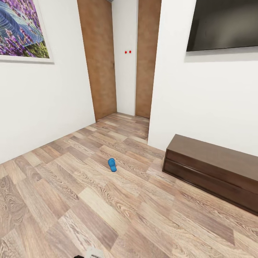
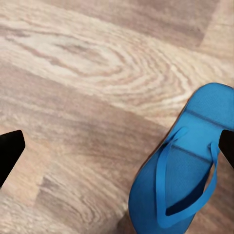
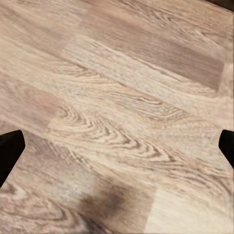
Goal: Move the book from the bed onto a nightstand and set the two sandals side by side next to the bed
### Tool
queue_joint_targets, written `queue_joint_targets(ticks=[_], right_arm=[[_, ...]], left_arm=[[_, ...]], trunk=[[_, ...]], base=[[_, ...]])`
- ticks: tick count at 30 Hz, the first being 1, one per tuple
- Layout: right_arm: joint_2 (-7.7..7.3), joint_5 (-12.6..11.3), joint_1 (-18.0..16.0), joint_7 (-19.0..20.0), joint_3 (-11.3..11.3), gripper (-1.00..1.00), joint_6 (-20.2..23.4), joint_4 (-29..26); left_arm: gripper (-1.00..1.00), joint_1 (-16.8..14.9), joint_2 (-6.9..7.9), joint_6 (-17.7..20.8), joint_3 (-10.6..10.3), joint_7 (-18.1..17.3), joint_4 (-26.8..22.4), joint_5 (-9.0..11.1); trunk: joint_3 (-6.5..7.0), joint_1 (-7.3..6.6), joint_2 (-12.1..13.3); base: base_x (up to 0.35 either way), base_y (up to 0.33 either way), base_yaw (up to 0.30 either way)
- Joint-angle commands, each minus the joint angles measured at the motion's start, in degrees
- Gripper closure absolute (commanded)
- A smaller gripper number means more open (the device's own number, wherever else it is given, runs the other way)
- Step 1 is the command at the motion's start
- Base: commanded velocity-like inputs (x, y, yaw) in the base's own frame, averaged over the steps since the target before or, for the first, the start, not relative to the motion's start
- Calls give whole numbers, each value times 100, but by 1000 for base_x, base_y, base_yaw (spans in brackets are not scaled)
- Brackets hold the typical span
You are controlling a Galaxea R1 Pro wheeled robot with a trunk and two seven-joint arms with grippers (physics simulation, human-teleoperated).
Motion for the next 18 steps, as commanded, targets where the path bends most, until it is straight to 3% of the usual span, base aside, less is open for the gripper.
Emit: queue_joint_targets(ticks=[1,8,18], right_arm=[[7,-12,-1,36,-89,-100,78,-200],[-23,-16,-25,85,-355,-100,527,-788],[-103,18,-100,110,-446,-100,750,-951]], left_arm=[[-100,-3,3,42,-66,39,-11,-4],[-100,-10,3,42,-204,59,-11,-1],[-100,-12,3,42,-273,73,-11,4]], trunk=[[-4,-1,-2],[-4,-1,-2],[-4,-1,-2]], base=[[0,0,0],[0,0,0],[0,0,0]])
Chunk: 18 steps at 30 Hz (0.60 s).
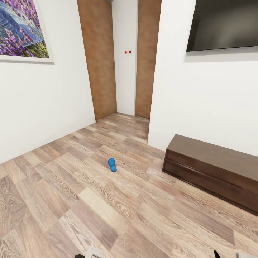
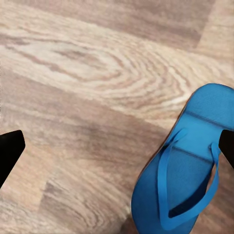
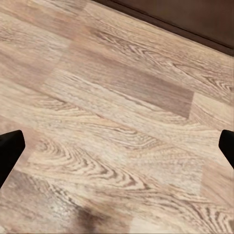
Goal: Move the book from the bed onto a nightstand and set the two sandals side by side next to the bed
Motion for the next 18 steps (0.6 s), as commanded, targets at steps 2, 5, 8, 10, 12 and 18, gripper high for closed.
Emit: queue_joint_targets(ticks=[2,5,8,10,12,18], right_arm=[[-18,-2,-27,30,-13,-100,31,-24],[-35,1,-55,34,-16,-100,29,-23],[-40,2,-66,37,-17,-100,29,-9],[-42,1,-73,42,-17,-100,28,1],[-44,-4,-77,43,-19,-100,25,8],[-50,-13,-84,41,-25,-100,21,73]], left_arm=[[-100,-1,3,41,-54,35,-10,-3],[-100,-2,6,41,-71,36,-7,-3],[-100,-2,8,41,-77,36,-7,-3],[-100,-2,10,41,-81,36,-3,-3],[-100,-2,7,41,-90,36,2,-5],[-100,-2,4,37,-143,37,12,-6]], trunk=[[-26,2,-3],[-93,9,-7],[-159,17,-11],[-204,22,-14],[-248,27,-17],[-292,33,-19]], base=[[0,0,0],[0,0,0],[0,0,0],[0,0,0],[0,0,0],[0,0,0]])
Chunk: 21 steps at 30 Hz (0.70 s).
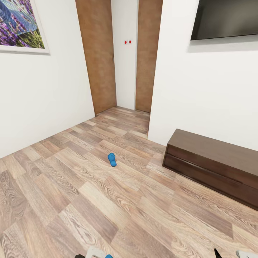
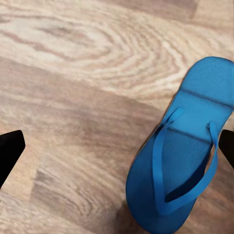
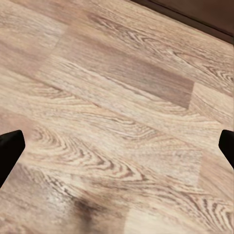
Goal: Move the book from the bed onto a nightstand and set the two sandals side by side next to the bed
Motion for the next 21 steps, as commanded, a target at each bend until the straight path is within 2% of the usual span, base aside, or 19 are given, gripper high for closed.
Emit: queue_joint_targets(ticks=[1,17,21], right_arm=[[0,-9,1,28,-8,-100,29,5],[-11,-1,-14,27,-7,-100,25,191],[-11,2,-16,27,-7,-100,25,220]], left_arm=[[-100,-1,2,40,-61,32,-7,-5],[-100,-1,-10,37,-415,-94,-17,-1],[-100,-1,-22,37,-445,-214,-26,0]], trunk=[[-4,-1,-2],[-4,-1,-2],[-93,9,-7]], base=[[0,0,0],[0,0,0],[0,0,0]])
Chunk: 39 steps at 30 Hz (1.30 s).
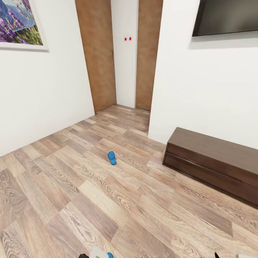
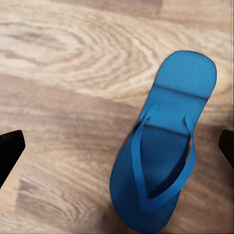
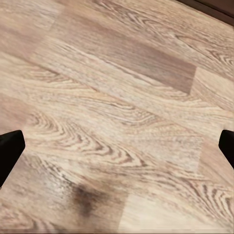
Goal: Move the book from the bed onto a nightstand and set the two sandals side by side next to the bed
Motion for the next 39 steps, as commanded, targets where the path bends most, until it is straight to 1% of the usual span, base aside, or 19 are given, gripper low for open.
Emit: queue_joint_targets(ticks=[1,10,15,20,27,39], right_arm=[[0,-6,1,28,-8,-100,28,-1],[0,-2,0,28,-3,-100,25,25],[0,-1,-1,28,-2,-100,24,30],[0,-1,-1,28,-2,-100,24,32],[0,-1,-1,28,-1,-100,24,36],[0,-1,-1,28,0,-100,24,66]], left_arm=[[-100,-2,-2,39,-48,3,-11,-4],[-100,-8,-15,39,-67,-104,-20,1],[-100,-9,-21,39,-94,-152,-23,-1],[-100,-10,-25,39,-248,-178,-24,4],[-100,-18,-26,39,-349,-185,-43,5],[-100,-118,-9,39,-402,-186,-135,-1]], trunk=[[-27,2,-4],[-226,25,-16],[-226,25,-16],[-226,25,-16],[-226,25,-16],[-492,56,-32]], base=[[0,0,0],[0,0,0],[0,0,0],[0,0,0],[0,0,0],[0,0,0]])
